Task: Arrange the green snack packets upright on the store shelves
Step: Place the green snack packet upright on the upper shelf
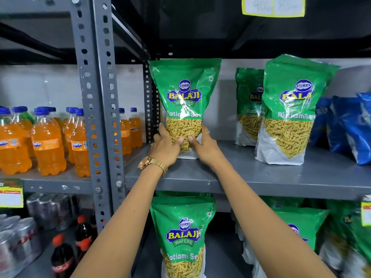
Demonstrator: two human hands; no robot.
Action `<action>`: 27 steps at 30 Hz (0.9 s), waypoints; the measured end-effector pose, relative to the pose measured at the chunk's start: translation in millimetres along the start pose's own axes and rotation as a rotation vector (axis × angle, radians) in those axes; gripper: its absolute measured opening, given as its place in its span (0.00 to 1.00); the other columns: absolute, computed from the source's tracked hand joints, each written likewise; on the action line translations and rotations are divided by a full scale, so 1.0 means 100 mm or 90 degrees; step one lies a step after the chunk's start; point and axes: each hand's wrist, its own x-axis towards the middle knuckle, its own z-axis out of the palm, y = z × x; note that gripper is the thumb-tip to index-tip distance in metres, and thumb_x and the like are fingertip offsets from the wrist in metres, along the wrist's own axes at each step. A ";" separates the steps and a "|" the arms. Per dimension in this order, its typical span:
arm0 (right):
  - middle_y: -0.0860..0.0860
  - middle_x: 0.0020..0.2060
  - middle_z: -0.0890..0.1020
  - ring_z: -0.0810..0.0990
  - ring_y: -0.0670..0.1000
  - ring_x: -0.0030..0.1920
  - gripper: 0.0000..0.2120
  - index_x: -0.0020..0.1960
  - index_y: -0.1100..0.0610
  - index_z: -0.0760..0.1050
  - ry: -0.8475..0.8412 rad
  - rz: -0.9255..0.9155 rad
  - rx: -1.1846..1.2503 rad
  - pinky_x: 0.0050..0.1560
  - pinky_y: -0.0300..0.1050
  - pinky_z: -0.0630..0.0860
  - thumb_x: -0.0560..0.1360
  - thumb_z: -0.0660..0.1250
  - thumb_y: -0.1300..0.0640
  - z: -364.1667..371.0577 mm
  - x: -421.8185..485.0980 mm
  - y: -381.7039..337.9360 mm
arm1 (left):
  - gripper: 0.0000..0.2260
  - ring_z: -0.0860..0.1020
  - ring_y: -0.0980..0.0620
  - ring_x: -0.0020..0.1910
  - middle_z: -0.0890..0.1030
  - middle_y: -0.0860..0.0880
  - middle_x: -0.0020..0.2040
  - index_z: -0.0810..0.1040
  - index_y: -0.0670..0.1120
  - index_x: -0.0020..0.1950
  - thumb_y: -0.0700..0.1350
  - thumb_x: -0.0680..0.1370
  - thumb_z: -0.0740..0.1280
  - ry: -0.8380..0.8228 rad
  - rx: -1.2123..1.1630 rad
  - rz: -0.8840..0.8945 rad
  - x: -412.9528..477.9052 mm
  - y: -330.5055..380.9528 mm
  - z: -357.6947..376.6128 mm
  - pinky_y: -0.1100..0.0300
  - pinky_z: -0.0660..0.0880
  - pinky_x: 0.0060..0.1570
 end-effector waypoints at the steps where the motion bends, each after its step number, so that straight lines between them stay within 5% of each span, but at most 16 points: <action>1: 0.60 0.70 0.72 0.69 0.63 0.70 0.30 0.77 0.54 0.52 0.000 -0.001 -0.004 0.67 0.52 0.68 0.80 0.60 0.49 -0.01 -0.01 0.00 | 0.36 0.65 0.33 0.72 0.60 0.37 0.76 0.42 0.46 0.79 0.57 0.80 0.59 0.002 0.008 -0.002 -0.01 0.01 -0.01 0.42 0.65 0.68; 14: 0.62 0.69 0.72 0.70 0.65 0.68 0.30 0.78 0.52 0.51 0.022 -0.008 -0.041 0.62 0.51 0.69 0.80 0.58 0.48 0.00 -0.18 -0.03 | 0.33 0.70 0.33 0.68 0.61 0.38 0.75 0.42 0.47 0.79 0.58 0.81 0.53 -0.033 0.029 0.043 -0.08 -0.09 -0.02 0.41 0.70 0.66; 20: 0.60 0.73 0.68 0.67 0.64 0.71 0.32 0.79 0.51 0.46 0.005 0.003 -0.031 0.66 0.51 0.67 0.81 0.57 0.49 0.03 -0.21 -0.03 | 0.30 0.71 0.36 0.67 0.69 0.38 0.71 0.53 0.45 0.76 0.60 0.80 0.56 -0.049 -0.021 0.044 -0.04 -0.15 -0.04 0.43 0.70 0.65; 24: 0.59 0.70 0.72 0.70 0.59 0.71 0.27 0.76 0.57 0.58 0.131 -0.094 -0.041 0.66 0.49 0.67 0.80 0.60 0.53 0.02 -0.33 -0.03 | 0.29 0.72 0.40 0.68 0.72 0.40 0.70 0.59 0.43 0.73 0.60 0.79 0.59 -0.015 -0.046 0.064 -0.22 -0.10 -0.09 0.50 0.70 0.65; 27: 0.53 0.61 0.80 0.78 0.50 0.63 0.17 0.65 0.58 0.73 0.266 -0.212 0.140 0.65 0.47 0.74 0.79 0.62 0.54 0.05 -0.72 0.00 | 0.26 0.72 0.46 0.69 0.73 0.43 0.70 0.64 0.41 0.74 0.54 0.81 0.62 0.199 -0.078 0.208 -0.66 -0.05 -0.11 0.59 0.65 0.69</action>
